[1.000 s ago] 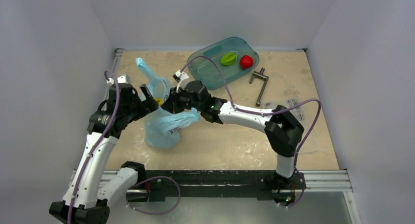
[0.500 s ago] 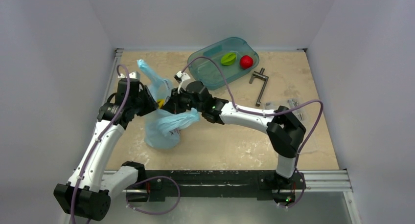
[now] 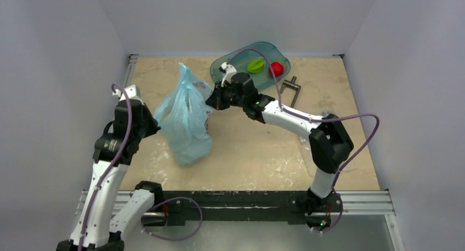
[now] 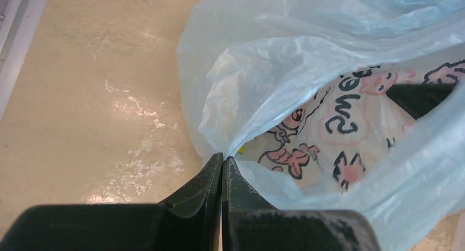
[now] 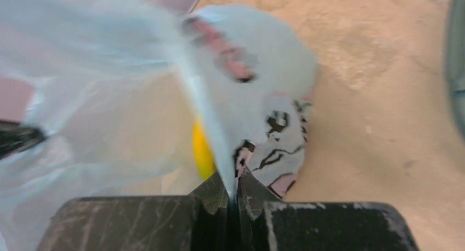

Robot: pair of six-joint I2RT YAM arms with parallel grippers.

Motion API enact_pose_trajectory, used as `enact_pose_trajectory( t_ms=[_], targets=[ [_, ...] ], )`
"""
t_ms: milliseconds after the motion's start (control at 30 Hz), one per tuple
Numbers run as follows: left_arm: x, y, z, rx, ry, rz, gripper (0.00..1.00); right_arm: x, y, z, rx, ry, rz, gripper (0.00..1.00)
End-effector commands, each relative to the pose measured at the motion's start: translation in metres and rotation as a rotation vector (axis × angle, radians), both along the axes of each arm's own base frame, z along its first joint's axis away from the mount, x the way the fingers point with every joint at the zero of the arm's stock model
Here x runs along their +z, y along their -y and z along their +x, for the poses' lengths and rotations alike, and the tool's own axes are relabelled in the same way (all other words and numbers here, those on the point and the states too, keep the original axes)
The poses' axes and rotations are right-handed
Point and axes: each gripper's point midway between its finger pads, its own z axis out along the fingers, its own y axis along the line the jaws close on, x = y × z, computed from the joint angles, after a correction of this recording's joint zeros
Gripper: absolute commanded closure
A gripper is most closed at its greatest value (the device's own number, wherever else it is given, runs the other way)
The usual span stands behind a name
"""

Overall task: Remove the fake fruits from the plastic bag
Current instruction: Adjust the plastic bag at the center of the board.

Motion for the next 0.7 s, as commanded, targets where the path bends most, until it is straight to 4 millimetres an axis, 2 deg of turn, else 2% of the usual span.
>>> enact_pose_trajectory(
  t_ms=[0,167,367,400,433,567,633,667],
  targets=[
    [0.018,-0.022,-0.023,0.105,0.089,0.019,1.00,0.023,0.023,0.026,0.026,0.042,0.001,1.00],
    [0.020,-0.022,-0.032,0.089,0.104,0.022,1.00,0.025,0.019,0.047,0.058,0.041,-0.036,1.00],
    [0.013,0.002,-0.031,-0.065,0.064,-0.010,1.00,0.039,0.001,0.047,0.121,0.027,0.010,1.00],
    [0.013,0.004,-0.032,-0.084,0.063,-0.016,1.00,0.042,0.001,0.047,0.118,0.021,0.006,0.95],
    [0.012,0.006,-0.033,-0.096,0.058,-0.017,0.96,0.046,0.002,0.048,0.111,0.021,-0.002,0.89],
    [0.023,0.009,-0.036,-0.153,0.084,0.005,0.64,0.054,0.012,0.039,0.084,0.035,-0.050,0.75],
    [0.036,0.009,-0.036,-0.173,0.117,0.022,0.50,0.060,0.020,0.036,0.056,0.055,-0.080,0.61],
    [0.042,0.010,-0.034,-0.187,0.133,0.028,0.45,0.063,0.024,0.033,0.039,0.064,-0.096,0.51]
  ],
)
